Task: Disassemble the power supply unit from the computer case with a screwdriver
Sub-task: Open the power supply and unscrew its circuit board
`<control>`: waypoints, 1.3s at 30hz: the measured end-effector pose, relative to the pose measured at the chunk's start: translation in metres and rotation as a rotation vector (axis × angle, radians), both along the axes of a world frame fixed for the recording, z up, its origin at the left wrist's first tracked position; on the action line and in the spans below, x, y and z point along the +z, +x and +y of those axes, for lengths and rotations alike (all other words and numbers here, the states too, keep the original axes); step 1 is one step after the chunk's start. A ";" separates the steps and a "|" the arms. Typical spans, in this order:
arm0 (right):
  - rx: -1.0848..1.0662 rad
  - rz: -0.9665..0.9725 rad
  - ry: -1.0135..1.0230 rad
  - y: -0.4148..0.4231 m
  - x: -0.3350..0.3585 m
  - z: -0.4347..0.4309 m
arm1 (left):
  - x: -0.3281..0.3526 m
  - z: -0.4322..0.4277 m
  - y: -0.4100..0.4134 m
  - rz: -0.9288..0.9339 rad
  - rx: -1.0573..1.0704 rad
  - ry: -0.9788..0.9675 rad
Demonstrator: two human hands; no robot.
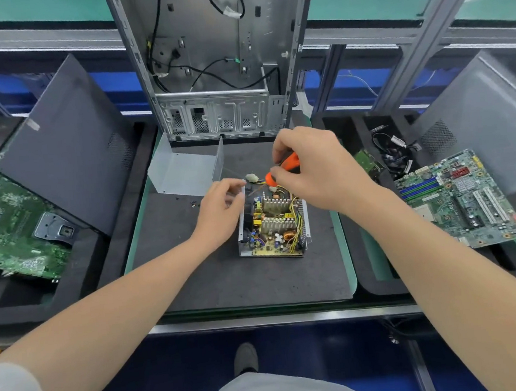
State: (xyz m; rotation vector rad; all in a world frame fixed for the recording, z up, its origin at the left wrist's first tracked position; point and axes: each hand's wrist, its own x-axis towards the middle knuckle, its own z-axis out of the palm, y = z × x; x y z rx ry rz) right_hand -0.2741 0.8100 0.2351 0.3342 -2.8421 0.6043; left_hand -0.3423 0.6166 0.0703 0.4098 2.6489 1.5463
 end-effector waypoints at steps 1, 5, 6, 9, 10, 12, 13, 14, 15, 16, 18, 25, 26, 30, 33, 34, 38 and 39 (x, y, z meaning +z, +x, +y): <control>-0.020 0.007 -0.012 0.002 0.000 0.005 | 0.002 0.004 -0.002 -0.056 -0.011 0.012; -0.165 0.025 -0.089 0.010 -0.006 0.024 | 0.000 0.018 -0.012 -0.361 -0.005 0.131; -0.208 0.028 -0.128 0.013 -0.008 0.028 | -0.002 0.020 -0.016 -0.408 -0.007 0.152; -0.302 0.014 -0.188 0.021 -0.014 0.038 | -0.008 0.026 -0.026 -0.472 -0.008 0.162; -0.314 0.008 -0.197 0.024 -0.015 0.041 | -0.010 0.028 -0.028 -0.479 -0.012 0.139; -0.325 0.006 -0.217 0.030 -0.017 0.046 | -0.012 0.033 -0.030 -0.474 -0.010 0.065; -0.330 0.008 -0.219 0.032 -0.018 0.049 | -0.013 0.036 -0.030 -0.470 0.007 0.045; -0.334 0.009 -0.216 0.034 -0.018 0.050 | -0.014 0.039 -0.029 -0.459 0.033 0.044; -0.339 0.008 -0.212 0.036 -0.018 0.052 | -0.015 0.041 -0.027 -0.441 0.061 0.054; -0.344 0.007 -0.208 0.038 -0.018 0.053 | -0.015 0.043 -0.024 -0.421 0.091 0.062; -0.355 0.014 -0.203 0.041 -0.018 0.055 | -0.017 0.044 -0.015 -0.394 0.140 0.030; -0.321 0.069 -0.198 0.041 -0.018 0.051 | -0.014 -0.007 -0.004 -0.456 -0.321 -0.100; -0.317 0.076 -0.202 0.040 -0.018 0.049 | -0.015 -0.016 -0.003 -0.420 -0.408 -0.157; -0.338 0.074 -0.294 0.035 -0.028 0.042 | -0.015 -0.029 0.013 -0.227 -0.394 -0.228; -0.422 0.048 -0.469 0.031 -0.039 0.040 | -0.015 -0.022 0.030 -0.154 -0.312 -0.219; -0.449 0.036 -0.519 0.030 -0.044 0.039 | -0.017 -0.018 0.035 -0.133 -0.270 -0.211; -0.570 -0.186 -0.835 0.024 -0.071 0.040 | -0.024 -0.004 0.054 -0.087 -0.102 -0.142; -0.578 -0.266 -0.932 0.023 -0.079 0.039 | -0.025 0.001 0.059 -0.086 -0.073 -0.123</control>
